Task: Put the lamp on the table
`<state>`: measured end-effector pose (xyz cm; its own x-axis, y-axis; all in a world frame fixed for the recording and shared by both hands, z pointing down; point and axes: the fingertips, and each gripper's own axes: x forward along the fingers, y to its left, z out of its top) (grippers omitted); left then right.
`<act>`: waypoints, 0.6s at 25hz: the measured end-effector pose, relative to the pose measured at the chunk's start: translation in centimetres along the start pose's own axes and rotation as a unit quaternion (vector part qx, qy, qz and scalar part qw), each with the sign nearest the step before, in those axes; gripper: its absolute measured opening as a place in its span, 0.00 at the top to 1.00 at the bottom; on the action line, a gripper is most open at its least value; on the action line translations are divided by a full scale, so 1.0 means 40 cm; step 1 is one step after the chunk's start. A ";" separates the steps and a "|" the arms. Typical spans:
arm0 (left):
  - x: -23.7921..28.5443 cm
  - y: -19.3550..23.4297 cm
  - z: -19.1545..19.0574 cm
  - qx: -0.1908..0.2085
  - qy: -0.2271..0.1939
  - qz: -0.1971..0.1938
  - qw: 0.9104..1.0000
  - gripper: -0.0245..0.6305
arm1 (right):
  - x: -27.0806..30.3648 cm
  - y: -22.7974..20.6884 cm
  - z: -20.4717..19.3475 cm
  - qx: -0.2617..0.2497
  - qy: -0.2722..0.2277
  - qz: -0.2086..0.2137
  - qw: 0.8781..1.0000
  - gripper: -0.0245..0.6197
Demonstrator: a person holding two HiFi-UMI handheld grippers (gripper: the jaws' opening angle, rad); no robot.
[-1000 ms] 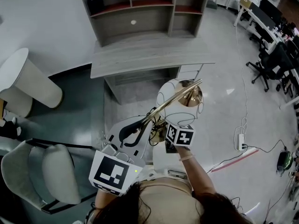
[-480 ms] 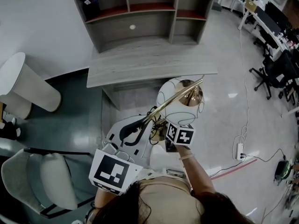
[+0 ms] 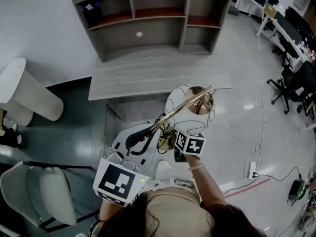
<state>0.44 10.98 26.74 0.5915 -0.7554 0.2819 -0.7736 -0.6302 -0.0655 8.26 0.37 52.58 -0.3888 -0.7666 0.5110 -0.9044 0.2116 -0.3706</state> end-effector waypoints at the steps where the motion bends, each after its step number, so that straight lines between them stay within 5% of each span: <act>1: 0.006 0.001 0.001 -0.002 0.001 0.002 1.000 0.93 | 0.004 -0.002 0.002 -0.001 0.001 0.002 1.000 0.89; 15: 0.056 0.050 0.005 -0.013 0.003 0.019 1.000 0.93 | 0.068 -0.004 0.036 -0.007 0.007 0.012 1.000 0.89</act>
<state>0.27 7.99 27.06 0.5609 -0.7769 0.2860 -0.8008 -0.5968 -0.0508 7.60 -2.63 52.91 -0.4124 -0.7532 0.5124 -0.8971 0.2378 -0.3724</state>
